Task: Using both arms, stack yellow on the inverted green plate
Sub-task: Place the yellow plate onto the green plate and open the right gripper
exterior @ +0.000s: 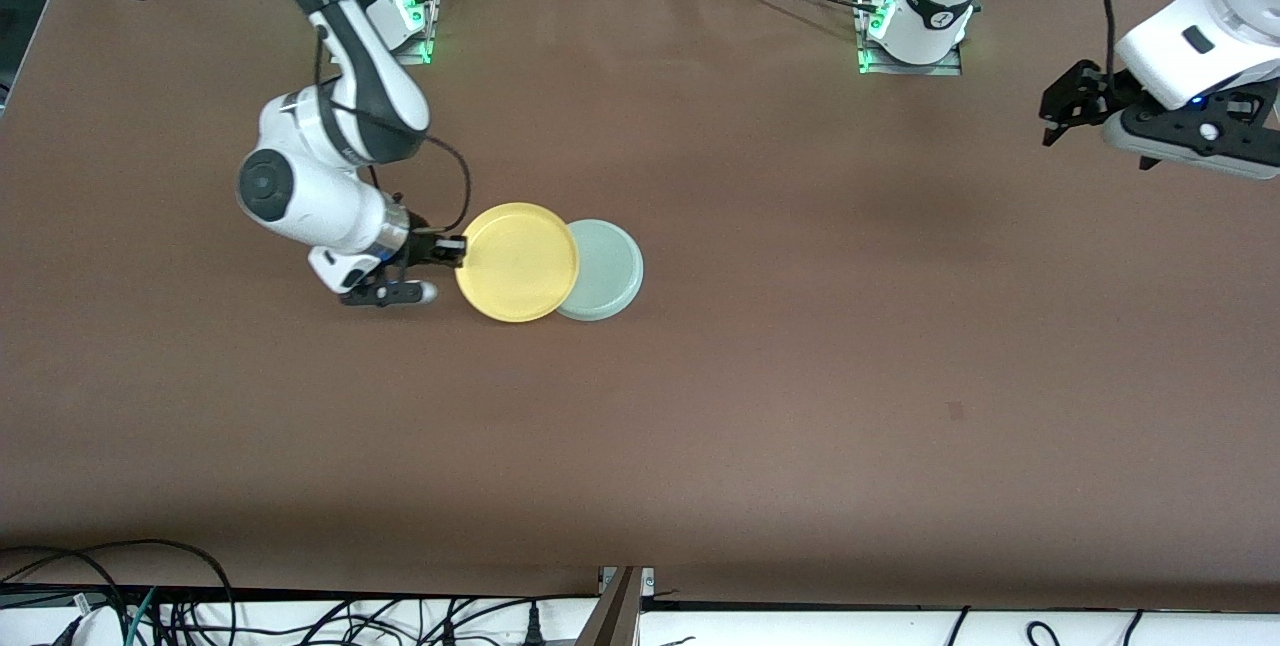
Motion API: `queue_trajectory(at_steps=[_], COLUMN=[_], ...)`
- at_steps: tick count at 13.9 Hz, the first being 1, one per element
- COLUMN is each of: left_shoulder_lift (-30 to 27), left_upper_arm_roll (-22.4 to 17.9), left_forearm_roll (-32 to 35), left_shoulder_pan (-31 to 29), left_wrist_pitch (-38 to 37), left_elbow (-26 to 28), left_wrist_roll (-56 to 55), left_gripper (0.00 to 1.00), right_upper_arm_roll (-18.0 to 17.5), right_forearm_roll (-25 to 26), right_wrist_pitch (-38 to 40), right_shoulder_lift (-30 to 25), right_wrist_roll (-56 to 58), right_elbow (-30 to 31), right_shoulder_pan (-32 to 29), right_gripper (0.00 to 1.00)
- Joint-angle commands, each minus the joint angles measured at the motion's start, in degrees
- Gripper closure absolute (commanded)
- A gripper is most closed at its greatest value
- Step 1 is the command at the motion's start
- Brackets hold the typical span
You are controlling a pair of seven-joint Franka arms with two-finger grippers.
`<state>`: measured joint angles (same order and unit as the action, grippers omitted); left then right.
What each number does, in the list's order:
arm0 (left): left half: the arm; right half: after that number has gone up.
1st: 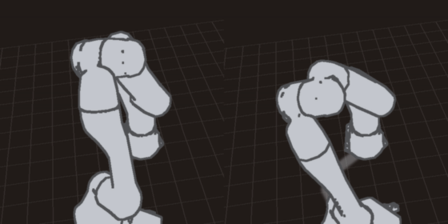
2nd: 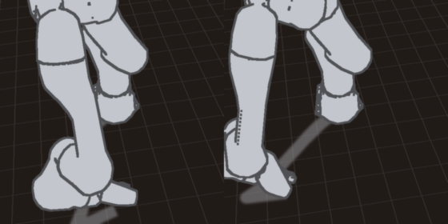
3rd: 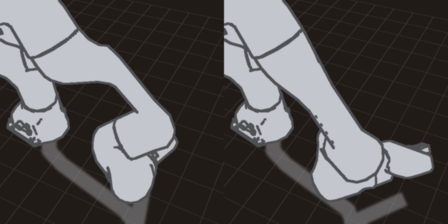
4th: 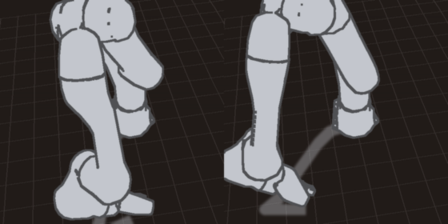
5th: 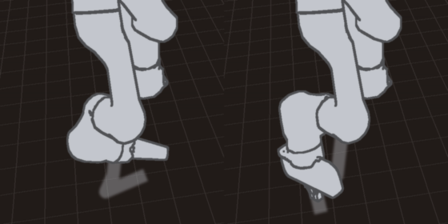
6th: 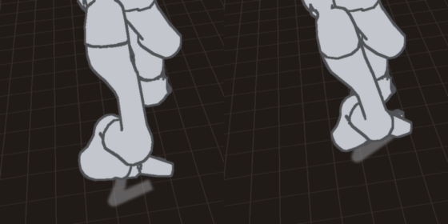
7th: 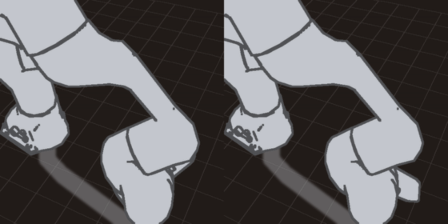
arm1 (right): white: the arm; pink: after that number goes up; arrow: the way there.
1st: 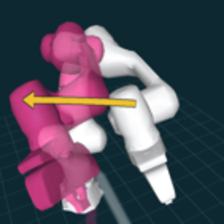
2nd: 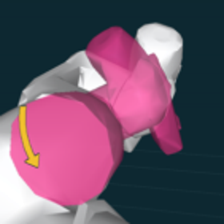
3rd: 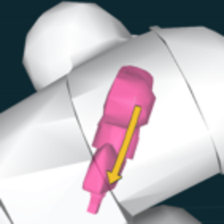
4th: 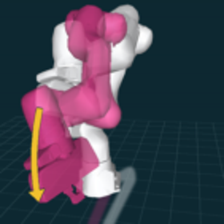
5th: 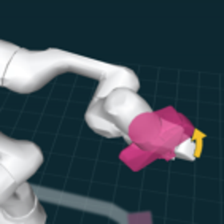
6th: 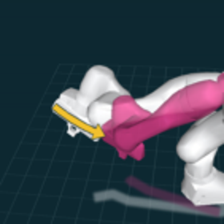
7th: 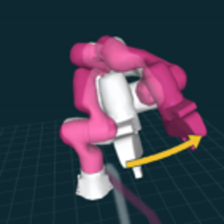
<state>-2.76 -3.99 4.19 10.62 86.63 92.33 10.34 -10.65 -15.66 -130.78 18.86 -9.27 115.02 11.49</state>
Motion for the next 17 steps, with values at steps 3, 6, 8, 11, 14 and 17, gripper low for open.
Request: queue_trajectory(at_steps=[3, 6, 8, 11, 14, 17], left_shoulder_lift=[-4.1, -1.81, -1.9, -1.98, -1.99, 1.78], left_upper_arm_roll=[-1.2, -1.2, -1.2, -1.11, -0.84, -0.67], left_forearm_roll=[-1.12, -0.94, -1.2, -1.73, -1.99, -2.26], left_shoulder_pan=[-1.39, -2.36, -2.71, -4.47, -4.38, -3.68], left_wrist_pitch=[5.65, 5.65, 5.65, 4.16, 3.89, 4.07], left_elbow=[9.19, 7.34, 6.99, 6.11, 5.24, 0.77], left_wrist_roll=[2.06, 2.49, 1.62, -5.3, -7.36, -9.37], left_gripper=[0.0, 0.0, 0.0, 0.0, 0.0, 0.0], right_upper_arm_roll=[0.28, 0.28, 0.28, 0.37, 0.46, 1.24], right_forearm_roll=[-1.04, -0.95, -0.96, -1.04, -0.87, -0.78], right_wrist_pitch=[-8.32, -12.56, -15.63, -15.56, -15.29, -11.45], right_shoulder_lift=[4.24, 6.97, 8.47, 8.47, 7.78, 3.57], right_wrist_roll=[-4.68, -5.67, -5.67, -5.67, -6.99, -6.9], right_elbow=[-0.59, -0.59, -0.32, -0.32, -0.67, -0.94], right_shoulder_pan=[8.26, 9.6, 10.04, 10.04, 10.04, 9.87], right_gripper=[1.0, 1.0, 1.0, 1.0, 0.0, 0.0])
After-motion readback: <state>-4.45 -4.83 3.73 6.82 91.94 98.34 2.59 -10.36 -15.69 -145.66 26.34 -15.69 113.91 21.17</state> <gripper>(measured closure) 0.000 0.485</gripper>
